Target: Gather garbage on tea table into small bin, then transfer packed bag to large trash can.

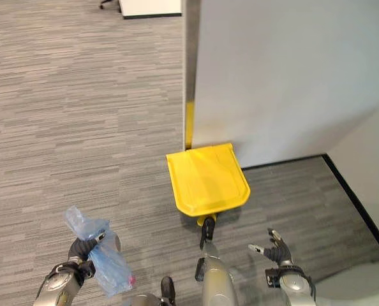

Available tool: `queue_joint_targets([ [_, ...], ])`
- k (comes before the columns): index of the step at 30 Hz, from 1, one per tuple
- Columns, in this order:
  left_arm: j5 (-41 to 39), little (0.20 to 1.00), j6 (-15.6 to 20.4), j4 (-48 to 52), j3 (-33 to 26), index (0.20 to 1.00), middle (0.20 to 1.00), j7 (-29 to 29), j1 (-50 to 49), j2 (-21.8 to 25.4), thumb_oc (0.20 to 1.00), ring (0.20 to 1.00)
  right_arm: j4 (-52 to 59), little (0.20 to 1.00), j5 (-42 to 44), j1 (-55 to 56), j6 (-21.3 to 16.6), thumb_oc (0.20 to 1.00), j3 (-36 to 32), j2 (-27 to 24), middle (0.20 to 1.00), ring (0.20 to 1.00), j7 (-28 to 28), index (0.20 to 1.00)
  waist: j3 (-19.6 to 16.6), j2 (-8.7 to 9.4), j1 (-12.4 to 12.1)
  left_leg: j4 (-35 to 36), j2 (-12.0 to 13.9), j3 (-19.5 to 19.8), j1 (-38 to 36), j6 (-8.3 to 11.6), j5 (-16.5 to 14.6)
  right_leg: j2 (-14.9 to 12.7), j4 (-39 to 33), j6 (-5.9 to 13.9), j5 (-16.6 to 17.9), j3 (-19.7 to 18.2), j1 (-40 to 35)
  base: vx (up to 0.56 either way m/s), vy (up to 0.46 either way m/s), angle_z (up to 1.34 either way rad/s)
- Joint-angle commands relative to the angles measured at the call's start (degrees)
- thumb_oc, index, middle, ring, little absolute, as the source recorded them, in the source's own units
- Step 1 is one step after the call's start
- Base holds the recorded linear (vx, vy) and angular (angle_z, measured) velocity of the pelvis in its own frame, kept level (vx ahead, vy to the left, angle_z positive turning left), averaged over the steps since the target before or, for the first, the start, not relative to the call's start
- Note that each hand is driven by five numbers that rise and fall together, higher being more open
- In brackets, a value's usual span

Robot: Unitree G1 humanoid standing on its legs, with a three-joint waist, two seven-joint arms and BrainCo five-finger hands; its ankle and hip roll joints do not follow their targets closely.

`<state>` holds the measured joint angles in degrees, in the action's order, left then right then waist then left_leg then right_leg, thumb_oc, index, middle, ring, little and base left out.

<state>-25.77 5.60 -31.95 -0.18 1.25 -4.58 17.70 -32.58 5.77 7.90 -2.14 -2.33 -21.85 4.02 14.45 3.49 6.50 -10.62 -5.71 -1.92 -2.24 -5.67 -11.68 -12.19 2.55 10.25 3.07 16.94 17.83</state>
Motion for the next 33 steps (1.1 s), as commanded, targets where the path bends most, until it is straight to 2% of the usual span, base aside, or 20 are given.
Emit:
queue_joint_targets([
  [1,2.8,0.200,3.2,3.3,-1.6,0.200,0.200,0.2,-1.9,3.4,0.200,0.200,0.3,1.000,1.5,-1.7,-1.8,1.000,-1.6,-3.5,1.000,1.000,0.8,1.000,-4.0,0.86,1.3,-5.4,3.8,-0.2,-8.1,6.82,-11.2,0.7,-1.8,0.37,6.3,-3.4,1.7,0.37,-0.247,0.47],
  [2,2.2,0.200,3.1,3.7,-1.8,0.200,0.200,0.2,-2.1,4.2,0.200,0.200,0.2,1.000,1.7,-2.1,-2.5,1.000,-1.2,-3.6,1.000,1.000,0.6,1.000,-3.8,1.63,1.4,-7.5,5.4,-1.5,-8.3,7.88,-10.5,-0.1,-1.1,0.46,8.9,-4.1,1.5,0.22,-0.226,0.38],
  [3,2.1,0.200,2.8,3.7,-1.3,0.200,0.200,0.7,-1.9,4.4,0.200,0.200,0.6,1.000,1.3,-2.0,-2.1,1.000,-0.7,-4.3,1.000,1.000,0.5,1.000,-4.8,1.96,1.3,-8.1,7.6,-2.5,-8.4,8.99,-11.4,0.2,-2.6,0.00,7.5,-3.1,0.0,0.35,-0.346,0.23],
  [4,1.2,0.200,2.8,4.0,-1.5,0.200,0.200,0.1,-2.1,4.5,0.200,0.200,1.3,1.000,3.1,-1.8,-2.0,1.000,-1.0,-3.3,1.000,1.000,0.3,1.000,-5.1,1.99,2.0,-8.7,9.0,-2.6,-8.6,9.47,-9.9,1.9,-0.6,0.12,8.4,-5.3,0.3,0.33,-0.280,0.27],
  [5,0.9,0.200,2.6,3.9,-1.3,0.200,0.200,0.0,-2.0,4.3,0.200,0.200,1.9,1.000,3.4,-1.5,-2.2,1.000,-1.4,-3.3,1.000,1.000,0.8,1.000,-5.6,2.00,2.1,-9.6,9.9,-2.4,-8.7,9.85,-8.9,2.7,-0.3,-0.12,7.3,-5.7,0.0,0.28,-0.185,0.11],
  [6,0.1,0.200,2.8,3.6,-1.0,0.200,0.200,-0.3,-2.2,3.5,0.200,0.200,1.9,1.000,4.2,-1.5,-2.4,1.000,-2.3,-3.0,1.000,1.000,2.0,1.000,-5.8,1.32,2.9,-9.0,10.5,-1.8,-8.8,9.68,-9.1,3.3,0.4,-0.53,7.1,-5.8,0.2,0.28,-0.039,0.03],
  [7,0.9,0.200,3.1,3.4,-0.5,0.200,0.200,-0.1,-2.7,2.4,0.200,0.200,2.5,1.000,7.5,-1.1,-3.7,1.000,-4.8,-1.5,1.000,1.000,2.9,1.000,-6.6,-0.44,4.3,-4.7,11.0,-1.0,-10.9,9.32,-9.0,4.9,0.1,-0.53,7.2,-7.1,1.2,0.18,0.013,0.00],
  [8,0.9,0.200,3.1,3.4,-0.5,0.200,0.200,-0.1,-2.7,2.4,0.200,0.200,2.5,1.000,7.5,-1.0,-3.7,1.000,-4.8,-1.5,1.000,1.000,2.9,1.000,-6.7,-0.48,4.3,-4.5,11.0,-1.1,-10.9,9.32,-8.9,4.9,0.0,-0.53,7.2,-7.1,1.3,0.15,0.100,0.02],
  [9,0.7,0.200,3.2,3.4,-0.4,0.200,0.200,0.5,-2.4,1.6,0.200,0.200,1.7,1.000,8.7,-1.5,-4.3,1.000,-5.3,-0.9,1.000,1.000,3.2,1.000,-7.2,-1.88,5.1,-2.0,11.1,-0.8,-10.5,9.24,-8.2,5.6,-0.7,-0.45,7.9,-8.3,3.0,0.03,0.072,0.00],
  [11,0.7,0.200,3.2,3.4,-0.4,0.200,0.200,0.5,-2.3,1.5,0.200,0.200,1.6,1.000,8.7,-1.6,-4.4,1.000,-5.3,-0.9,1.000,1.000,3.2,1.000,-7.4,-1.92,5.1,-1.9,11.1,-0.9,-10.3,9.25,-8.2,5.6,-0.7,-0.46,8.0,-8.3,3.2,-0.01,0.066,-0.05],
  [16,1.6,0.200,3.5,3.6,0.7,0.200,0.200,1.8,-1.5,1.2,0.200,0.200,0.9,1.000,8.9,-4.8,-3.4,1.000,0.5,0.6,1.000,1.000,-0.3,1.000,-7.6,-2.07,3.4,2.3,10.3,-1.6,-9.6,9.00,-8.5,6.1,-3.4,-0.22,9.3,-9.9,5.3,-0.01,0.049,-0.09],
  [19,2.3,0.200,3.7,3.4,2.3,0.200,0.200,2.5,-0.2,1.0,0.200,0.200,1.4,1.000,8.4,-10.1,-3.1,1.000,7.5,1.4,1.000,1.000,-3.0,1.000,-7.6,-2.04,1.2,3.0,10.5,-1.4,-9.4,9.03,-9.1,5.6,-3.7,-0.10,9.7,-9.8,6.1,0.02,0.015,-0.04],
  [20,2.3,0.200,3.7,3.3,2.3,0.200,0.200,2.5,-0.1,1.1,0.200,0.200,1.3,1.000,8.4,-10.1,-3.1,1.000,7.5,1.5,1.000,1.000,-3.0,1.000,-7.7,-1.75,1.3,3.1,10.2,-1.3,-9.3,9.00,-8.9,5.3,-3.7,-0.08,9.8,-9.9,6.2,0.00,0.000,0.00],
  [22,2.5,0.200,4.1,3.5,3.9,0.200,0.200,2.8,0.9,1.3,0.200,0.200,2.2,1.000,8.7,-16.4,-3.9,1.000,10.7,0.8,1.000,1.000,-2.5,1.000,-7.5,-1.59,-0.5,3.2,10.0,-0.5,-8.9,8.93,-9.1,4.5,-3.7,-0.03,9.9,-9.6,6.5,0.02,-0.014,0.11],
  [23,2.5,0.200,4.1,3.5,3.9,0.200,0.200,2.8,0.9,1.3,0.200,0.200,2.2,1.000,8.7,-16.5,-3.9,1.000,10.7,0.8,1.000,1.000,-2.5,1.000,-7.5,-1.59,-0.5,3.2,10.0,-0.5,-8.9,8.93,-9.1,4.5,-3.7,-0.03,9.9,-9.6,6.5,0.02,-0.015,0.28],
  [28,1.9,0.200,5.3,5.6,7.3,0.200,0.200,3.1,2.8,3.0,0.200,0.200,0.6,1.000,9.8,-29.4,-4.5,1.000,14.7,-0.5,1.000,1.000,-0.4,1.000,-6.2,-0.98,-3.5,3.8,10.2,0.4,-8.2,9.24,-8.8,3.2,-3.1,-0.05,9.9,-8.1,7.4,-0.03,-0.031,0.28],
  [29,1.0,0.200,6.0,7.8,10.0,0.200,0.200,3.5,4.8,4.1,0.200,0.200,-2.5,1.000,8.6,-37.5,-4.0,1.000,18.0,-2.9,1.000,1.000,0.3,1.000,-4.5,-0.40,-4.9,4.6,10.2,0.9,-7.8,9.31,-8.7,2.3,-2.5,0.14,9.9,-7.0,8.6,-0.07,-0.036,0.26],
  [30,1.0,0.200,6.0,7.8,10.0,0.200,0.200,3.5,4.8,4.1,0.200,0.200,-2.5,1.000,8.6,-37.5,-4.0,1.000,18.0,-2.9,1.000,1.000,0.3,1.000,-4.5,-0.40,-4.9,4.6,10.2,0.9,-7.8,9.31,-8.7,2.3,-2.5,0.14,9.9,-7.0,8.6,-0.14,-0.059,0.17],
  [31,0.4,0.200,6.4,8.7,11.9,0.200,0.200,3.5,7.2,4.9,0.200,0.200,-5.5,1.000,7.9,-43.1,-3.6,1.000,19.9,-5.4,1.000,1.000,1.0,1.000,-3.3,0.04,-5.6,5.2,10.2,1.2,-7.4,9.36,-8.3,1.9,-2.2,0.22,10.2,-6.5,9.3,-0.09,-0.029,0.13],
  [33,-0.5,0.200,6.8,10.6,13.8,0.200,0.200,3.7,9.5,5.5,0.200,0.200,-8.4,1.000,9.0,-47.6,-3.1,1.000,20.7,-7.3,1.000,1.000,0.8,1.000,-2.5,0.25,-5.9,5.7,10.4,1.2,-7.1,9.48,-7.9,1.6,-1.7,0.24,10.5,-6.2,10.4,-0.09,-0.026,0.17],
])
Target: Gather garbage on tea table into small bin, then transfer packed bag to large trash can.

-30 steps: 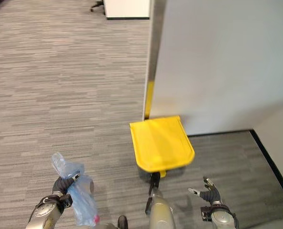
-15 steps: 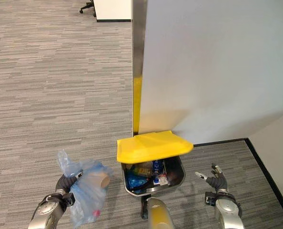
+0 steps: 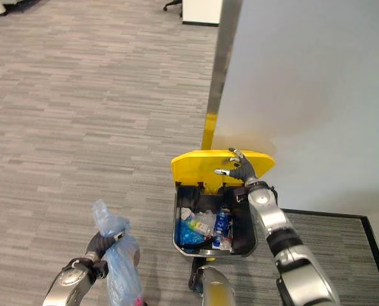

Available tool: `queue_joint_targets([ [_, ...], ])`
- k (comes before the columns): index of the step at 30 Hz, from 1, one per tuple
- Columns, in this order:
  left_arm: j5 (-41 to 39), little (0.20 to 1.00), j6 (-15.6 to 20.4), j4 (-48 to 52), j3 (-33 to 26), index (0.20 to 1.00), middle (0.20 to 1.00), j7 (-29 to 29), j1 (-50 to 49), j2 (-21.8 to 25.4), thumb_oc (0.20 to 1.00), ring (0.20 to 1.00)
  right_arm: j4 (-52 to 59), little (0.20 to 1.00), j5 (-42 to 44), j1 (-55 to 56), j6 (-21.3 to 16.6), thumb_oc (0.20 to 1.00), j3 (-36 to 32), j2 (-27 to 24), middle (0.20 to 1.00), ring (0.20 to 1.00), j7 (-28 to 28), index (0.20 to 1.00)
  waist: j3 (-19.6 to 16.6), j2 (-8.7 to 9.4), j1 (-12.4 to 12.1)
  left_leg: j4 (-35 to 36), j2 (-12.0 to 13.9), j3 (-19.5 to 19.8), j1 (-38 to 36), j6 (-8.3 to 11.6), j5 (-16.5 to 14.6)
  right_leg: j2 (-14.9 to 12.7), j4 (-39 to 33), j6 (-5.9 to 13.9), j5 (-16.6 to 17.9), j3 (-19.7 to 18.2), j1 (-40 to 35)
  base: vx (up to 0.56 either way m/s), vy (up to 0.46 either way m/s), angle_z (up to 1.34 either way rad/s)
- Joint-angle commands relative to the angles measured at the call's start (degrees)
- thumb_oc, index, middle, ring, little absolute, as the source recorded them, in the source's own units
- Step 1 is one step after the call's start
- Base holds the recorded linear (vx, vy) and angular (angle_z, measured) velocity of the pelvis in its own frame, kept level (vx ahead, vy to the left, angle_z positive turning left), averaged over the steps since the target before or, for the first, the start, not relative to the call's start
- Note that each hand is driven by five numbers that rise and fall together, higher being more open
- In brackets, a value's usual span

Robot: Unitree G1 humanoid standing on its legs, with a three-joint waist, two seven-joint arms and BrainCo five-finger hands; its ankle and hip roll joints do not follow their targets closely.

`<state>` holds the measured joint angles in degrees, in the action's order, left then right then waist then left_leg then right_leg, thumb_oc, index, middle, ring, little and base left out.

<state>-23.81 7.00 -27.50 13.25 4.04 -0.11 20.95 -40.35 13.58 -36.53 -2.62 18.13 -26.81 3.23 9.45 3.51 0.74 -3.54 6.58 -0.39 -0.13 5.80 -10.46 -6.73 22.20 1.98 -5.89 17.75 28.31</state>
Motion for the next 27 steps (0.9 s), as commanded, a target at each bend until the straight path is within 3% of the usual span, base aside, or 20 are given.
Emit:
queue_joint_targets([
  [1,-2.5,0.200,5.4,6.1,0.4,0.200,0.200,0.9,5.1,2.3,0.200,0.200,-0.7,1.000,1.2,-3.3,-2.7,1.000,0.2,-2.4,1.000,1.000,1.6,1.000,2.6,0.21,-0.1,-1.4,-1.9,-0.4,-9.2,-1.99,-9.1,-3.8,-21.4,8.50,19.4,-7.0,0.0,-0.08,-0.028,0.26],
  [4,-3.1,0.200,6.6,10.8,4.1,0.200,0.200,0.9,11.6,2.7,0.200,0.200,-2.4,1.000,2.6,-6.6,-2.9,1.000,2.1,-4.5,1.000,1.000,1.4,1.000,4.2,0.59,0.0,-1.0,-1.5,-0.1,-8.4,-1.76,-8.7,-4.4,-20.1,8.51,19.4,-6.6,1.6,-0.09,-0.045,0.09],
  [14,-4.2,0.200,7.7,14.5,11.9,0.200,0.200,-0.9,29.4,0.0,0.200,0.200,-3.1,1.000,2.4,-8.1,-3.4,1.000,3.9,-3.9,1.000,1.000,1.8,1.000,6.3,-0.14,2.3,0.7,-1.3,0.3,-9.0,-1.65,-8.5,-5.3,-18.8,9.18,19.6,-5.7,3.3,-0.03,-0.016,0.01],
  [27,0.4,0.200,4.4,-13.4,21.4,0.200,0.200,-5.1,48.0,-7.0,0.200,0.200,-7.4,1.000,3.2,-22.4,-2.2,1.000,10.6,-4.2,1.000,1.000,4.4,1.000,8.0,-1.56,8.0,2.3,-1.2,-0.8,-6.8,-1.16,-7.1,-4.7,-16.5,8.86,19.7,-7.1,10.1,-0.01,-0.008,-0.05],
])
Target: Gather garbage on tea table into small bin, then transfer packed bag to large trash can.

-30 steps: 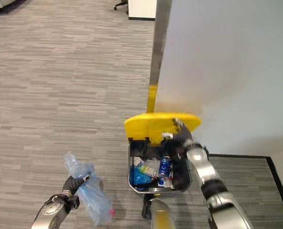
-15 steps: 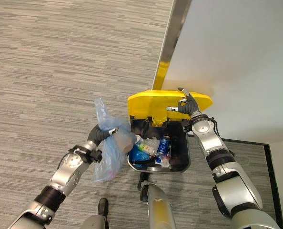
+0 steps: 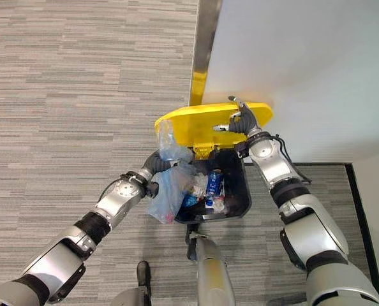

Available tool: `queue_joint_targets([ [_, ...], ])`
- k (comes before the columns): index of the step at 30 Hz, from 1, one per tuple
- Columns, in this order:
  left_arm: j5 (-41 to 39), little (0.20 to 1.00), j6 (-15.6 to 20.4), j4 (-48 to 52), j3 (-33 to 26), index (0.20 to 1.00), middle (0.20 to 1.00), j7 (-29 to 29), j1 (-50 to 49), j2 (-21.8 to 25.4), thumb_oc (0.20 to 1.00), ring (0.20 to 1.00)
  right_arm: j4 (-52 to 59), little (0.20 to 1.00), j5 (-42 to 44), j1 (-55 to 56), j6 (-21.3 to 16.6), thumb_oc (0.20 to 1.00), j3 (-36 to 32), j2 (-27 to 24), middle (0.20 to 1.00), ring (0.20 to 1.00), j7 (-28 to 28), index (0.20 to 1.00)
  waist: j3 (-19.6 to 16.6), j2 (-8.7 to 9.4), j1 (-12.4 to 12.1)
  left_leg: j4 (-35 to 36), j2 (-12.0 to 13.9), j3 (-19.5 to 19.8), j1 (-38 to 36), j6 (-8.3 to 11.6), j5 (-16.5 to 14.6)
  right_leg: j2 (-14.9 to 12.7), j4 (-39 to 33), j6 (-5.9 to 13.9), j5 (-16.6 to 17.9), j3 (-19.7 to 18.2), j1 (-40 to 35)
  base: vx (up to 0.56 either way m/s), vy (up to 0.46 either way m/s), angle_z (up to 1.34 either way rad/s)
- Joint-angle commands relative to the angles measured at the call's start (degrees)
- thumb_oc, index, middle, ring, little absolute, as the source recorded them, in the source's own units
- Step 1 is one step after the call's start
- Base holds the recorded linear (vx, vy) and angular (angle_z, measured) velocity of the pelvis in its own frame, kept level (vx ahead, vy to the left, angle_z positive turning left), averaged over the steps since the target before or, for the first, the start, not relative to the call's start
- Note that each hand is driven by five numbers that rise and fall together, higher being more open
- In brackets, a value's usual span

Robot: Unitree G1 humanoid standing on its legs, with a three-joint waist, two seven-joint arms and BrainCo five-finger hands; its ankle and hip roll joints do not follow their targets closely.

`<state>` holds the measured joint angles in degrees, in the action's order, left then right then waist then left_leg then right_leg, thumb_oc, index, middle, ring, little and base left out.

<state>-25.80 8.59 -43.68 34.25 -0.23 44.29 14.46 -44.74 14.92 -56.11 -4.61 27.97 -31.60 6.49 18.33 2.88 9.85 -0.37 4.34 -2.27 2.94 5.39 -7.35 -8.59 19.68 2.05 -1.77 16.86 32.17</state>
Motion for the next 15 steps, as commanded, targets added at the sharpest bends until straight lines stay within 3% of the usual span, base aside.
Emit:
queue_joint_targets([
  [1,2.4,0.200,2.8,2.2,0.7,0.200,0.200,-0.9,4.4,-1.0,0.200,0.200,-3.0,1.000,1.9,-3.3,-0.2,1.000,1.0,0.8,1.000,1.000,1.3,1.000,-0.8,-1.04,-0.9,-0.8,1.0,1.0,-9.7,-0.70,-10.1,-2.9,-13.9,8.82,15.7,-6.3,6.6,0.01,-0.005,-0.04],
  [5,4.1,0.200,2.3,0.1,2.8,0.200,0.200,-1.0,7.5,-3.6,0.200,0.200,-3.9,1.000,2.3,-5.4,-0.6,1.000,2.4,1.8,1.000,1.000,2.1,1.000,-1.0,-1.84,0.4,0.2,0.8,0.6,-8.8,-0.57,-9.7,-2.5,-13.7,8.88,15.8,-6.3,8.6,0.01,0.005,-0.05],
  [9,11.8,0.200,0.7,-6.5,2.2,0.200,0.200,-3.1,7.9,-3.3,0.200,0.200,-4.2,1.000,1.8,-5.4,-0.6,1.000,3.0,1.5,1.000,1.000,1.9,1.000,-1.2,-2.19,0.9,0.4,0.7,0.6,-8.5,-0.46,-9.6,-2.5,-13.5,8.93,15.9,-6.3,9.4,0.02,-0.009,-0.06],
  [11,19.6,1.000,-0.9,-10.6,2.4,1.000,1.000,-4.1,7.4,-3.6,1.000,1.000,-3.3,1.000,2.0,-4.8,-1.0,1.000,2.9,0.5,1.000,1.000,1.9,1.000,-0.9,-2.49,1.1,0.5,0.7,1.0,-8.3,-0.47,-9.3,-2.5,-13.5,8.83,16.0,-6.7,9.9,0.00,0.000,0.00],
  [12,29.1,1.000,-2.7,-15.0,3.2,1.000,1.000,-6.0,7.4,-4.2,1.000,1.000,-2.1,1.000,1.8,-3.3,-1.9,1.000,2.5,-0.7,1.000,1.000,2.1,1.000,-0.8,-2.82,0.9,0.8,1.0,1.1,-8.3,-0.34,-9.2,-2.1,-13.3,8.69,15.7,-6.4,10.2,0.00,-0.043,0.03],
  [15,33.9,1.000,-3.1,-14.3,4.1,1.000,1.000,-5.8,6.4,-3.5,1.000,1.000,-0.2,1.000,1.6,-2.1,-1.9,1.000,2.5,-1.9,1.000,1.000,1.5,1.000,-1.3,-2.58,1.0,1.2,0.9,1.4,-8.4,-0.27,-9.0,-2.3,-13.7,8.63,15.9,-6.2,10.1,0.00,-0.013,0.01],
])
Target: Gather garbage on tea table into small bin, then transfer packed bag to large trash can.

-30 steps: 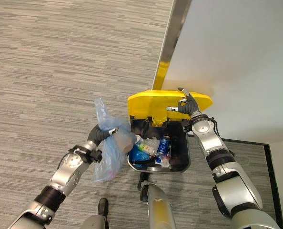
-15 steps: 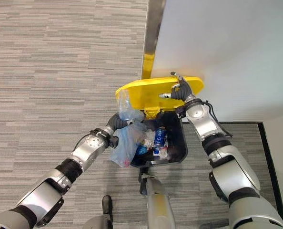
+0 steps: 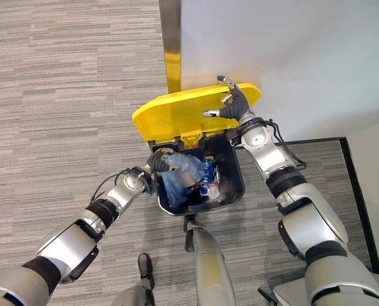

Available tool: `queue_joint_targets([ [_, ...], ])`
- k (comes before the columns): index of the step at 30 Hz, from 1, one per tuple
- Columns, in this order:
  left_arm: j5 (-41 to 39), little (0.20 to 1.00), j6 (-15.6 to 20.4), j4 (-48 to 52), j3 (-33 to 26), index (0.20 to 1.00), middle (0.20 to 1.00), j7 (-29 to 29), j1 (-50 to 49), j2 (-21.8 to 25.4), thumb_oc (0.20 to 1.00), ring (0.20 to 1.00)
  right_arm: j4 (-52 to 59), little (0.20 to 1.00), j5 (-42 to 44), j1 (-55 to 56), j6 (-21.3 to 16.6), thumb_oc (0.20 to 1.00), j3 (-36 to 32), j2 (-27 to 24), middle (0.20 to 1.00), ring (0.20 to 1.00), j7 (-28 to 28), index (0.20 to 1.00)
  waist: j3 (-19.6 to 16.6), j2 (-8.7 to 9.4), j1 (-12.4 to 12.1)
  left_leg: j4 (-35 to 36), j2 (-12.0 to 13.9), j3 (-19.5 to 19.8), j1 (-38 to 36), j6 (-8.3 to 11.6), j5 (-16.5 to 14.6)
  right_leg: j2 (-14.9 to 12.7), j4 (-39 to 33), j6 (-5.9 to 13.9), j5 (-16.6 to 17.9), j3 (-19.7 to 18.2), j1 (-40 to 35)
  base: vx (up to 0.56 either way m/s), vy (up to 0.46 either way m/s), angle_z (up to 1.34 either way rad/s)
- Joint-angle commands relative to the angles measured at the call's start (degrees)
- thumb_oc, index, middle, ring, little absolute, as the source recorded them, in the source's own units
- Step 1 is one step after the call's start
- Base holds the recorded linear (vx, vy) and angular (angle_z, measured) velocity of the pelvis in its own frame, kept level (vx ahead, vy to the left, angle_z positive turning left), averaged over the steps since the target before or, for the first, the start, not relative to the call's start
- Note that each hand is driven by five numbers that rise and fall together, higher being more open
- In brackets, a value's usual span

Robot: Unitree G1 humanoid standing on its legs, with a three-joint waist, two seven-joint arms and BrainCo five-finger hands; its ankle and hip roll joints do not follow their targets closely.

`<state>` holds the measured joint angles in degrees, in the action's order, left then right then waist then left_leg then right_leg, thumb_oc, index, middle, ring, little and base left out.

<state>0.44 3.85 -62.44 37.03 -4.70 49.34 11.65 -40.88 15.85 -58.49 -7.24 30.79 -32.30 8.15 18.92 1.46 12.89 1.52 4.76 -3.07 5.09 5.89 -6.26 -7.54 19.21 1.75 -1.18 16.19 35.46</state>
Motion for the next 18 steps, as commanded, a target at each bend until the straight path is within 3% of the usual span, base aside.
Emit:
queue_joint_targets([
  [1,7.6,1.000,1.7,4.5,1.3,1.000,1.000,-1.4,1.3,-0.7,1.000,1.000,-4.0,1.000,0.7,0.3,0.7,1.000,-0.3,-1.2,1.000,1.000,-0.2,1.000,-1.9,-1.17,-2.1,-0.7,0.5,2.2,-10.5,-0.77,-10.1,-3.4,-13.2,8.93,15.3,-5.5,6.8,0.00,0.000,0.00],
  [6,8.9,1.000,2.1,6.8,1.1,1.000,1.000,-0.5,-0.7,0.5,1.000,1.000,-1.6,1.000,0.0,3.0,0.5,1.000,-0.3,-2.0,1.000,1.000,-1.2,1.000,-2.8,-1.26,-2.2,-0.2,0.8,2.1,-11.5,-0.60,-10.2,-3.2,-13.7,8.93,15.4,-5.3,6.1,0.00,0.000,0.00],
  [14,3.5,1.000,3.5,17.7,-3.5,1.000,1.000,0.6,-8.3,5.7,1.000,1.000,4.9,1.000,-3.6,11.8,1.4,1.000,-3.1,-3.6,1.000,1.000,-2.6,1.000,-4.1,-0.94,-2.8,-1.8,1.2,2.0,-13.6,-0.79,-11.4,-3.4,-14.2,8.75,15.2,-5.3,3.0,-0.03,0.003,0.04],
  [15,0.2,1.000,4.1,22.1,-7.1,1.000,1.000,1.3,-13.9,7.2,1.000,1.000,7.9,1.000,-5.2,17.0,1.6,1.000,-5.9,-3.7,1.000,1.000,-3.3,1.000,-4.8,-0.52,-3.3,-3.1,1.3,1.8,-14.4,-0.93,-12.2,-3.6,-14.6,8.67,15.1,-5.1,0.9,-0.05,0.029,0.09],
  [16,-6.3,1.000,5.0,28.9,-14.8,1.000,1.000,3.1,-25.8,10.3,1.000,1.000,13.2,1.000,-8.1,26.3,1.9,1.000,-10.8,-3.4,1.000,1.000,-4.8,1.000,-6.1,0.74,-4.9,-5.8,1.7,1.3,-16.8,-1.12,-14.7,-3.6,-15.7,8.77,15.0,-4.2,-3.3,-0.06,0.027,0.10],
  [18,-7.3,1.000,5.3,30.2,-17.1,1.000,1.000,3.7,-29.6,11.4,1.000,1.000,14.1,1.000,-8.8,29.5,2.0,1.000,-12.6,-3.0,1.000,1.000,-5.2,1.000,-6.5,1.73,-5.2,-6.9,1.1,1.3,-17.5,-1.30,-15.3,-4.2,-16.5,8.93,15.3,-4.2,-4.7,-0.07,0.036,-0.04],
])
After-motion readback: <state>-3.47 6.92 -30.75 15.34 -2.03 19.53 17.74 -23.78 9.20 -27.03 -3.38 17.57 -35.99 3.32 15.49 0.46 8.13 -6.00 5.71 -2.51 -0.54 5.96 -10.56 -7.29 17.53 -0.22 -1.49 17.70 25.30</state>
